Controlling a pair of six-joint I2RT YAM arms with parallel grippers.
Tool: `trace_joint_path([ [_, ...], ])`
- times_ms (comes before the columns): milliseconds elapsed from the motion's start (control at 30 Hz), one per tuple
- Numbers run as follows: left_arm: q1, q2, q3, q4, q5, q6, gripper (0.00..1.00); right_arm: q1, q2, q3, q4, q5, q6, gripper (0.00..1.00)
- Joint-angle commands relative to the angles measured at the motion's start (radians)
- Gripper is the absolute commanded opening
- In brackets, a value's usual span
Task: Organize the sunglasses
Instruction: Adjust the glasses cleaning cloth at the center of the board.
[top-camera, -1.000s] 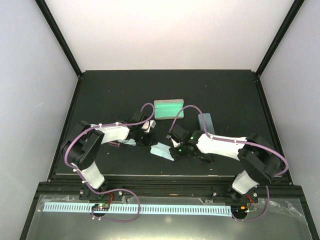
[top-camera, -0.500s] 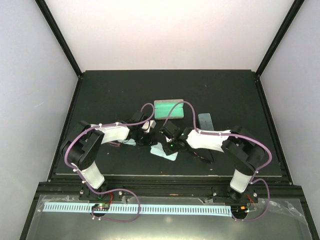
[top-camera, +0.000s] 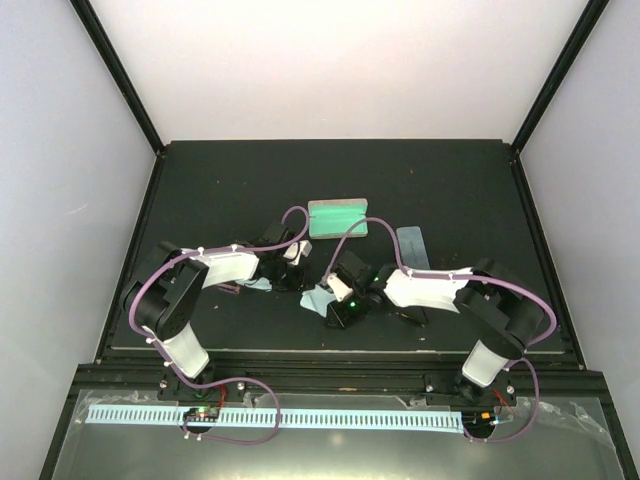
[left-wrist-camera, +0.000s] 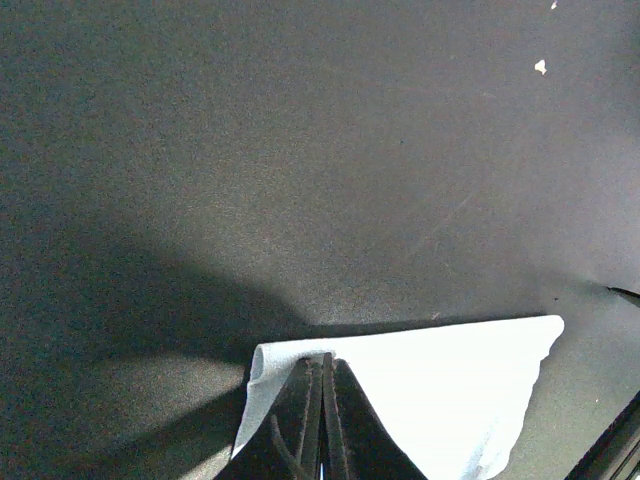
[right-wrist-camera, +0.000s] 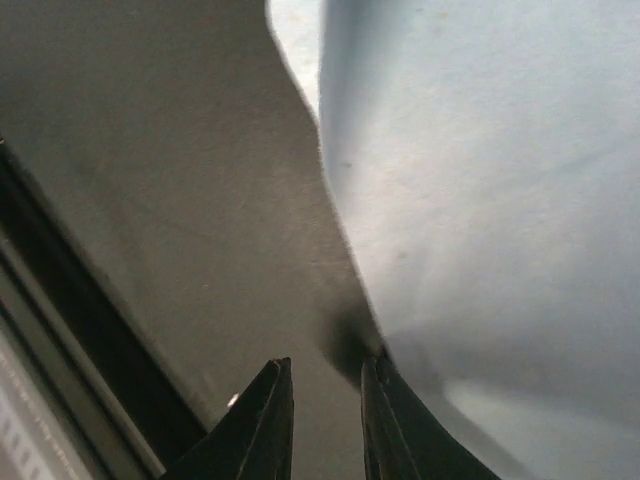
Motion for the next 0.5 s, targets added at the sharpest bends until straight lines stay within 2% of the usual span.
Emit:
trace_joint_path([
  [0,-0.005,0.008,0.001,-0.006,0.0,-0.001,0.02,0.004,-0.052,0.003,0.031,-0.089,-0.024,0.22],
  [100,-0.005,-0.006,0.0,-0.013,0.002,-0.001,0.02,0.003,-0.074,0.006,0.066,-0.009,0.016,0.23],
  [267,-0.005,-0.046,-0.005,-0.017,0.022,0.011,0.07,0.003,-0.051,0.044,0.019,0.217,0.092,0.23],
  [467,-0.005,-0.089,-0.02,-0.005,0.077,0.015,0.08,0.004,-0.014,0.058,-0.021,0.292,0.128,0.21],
])
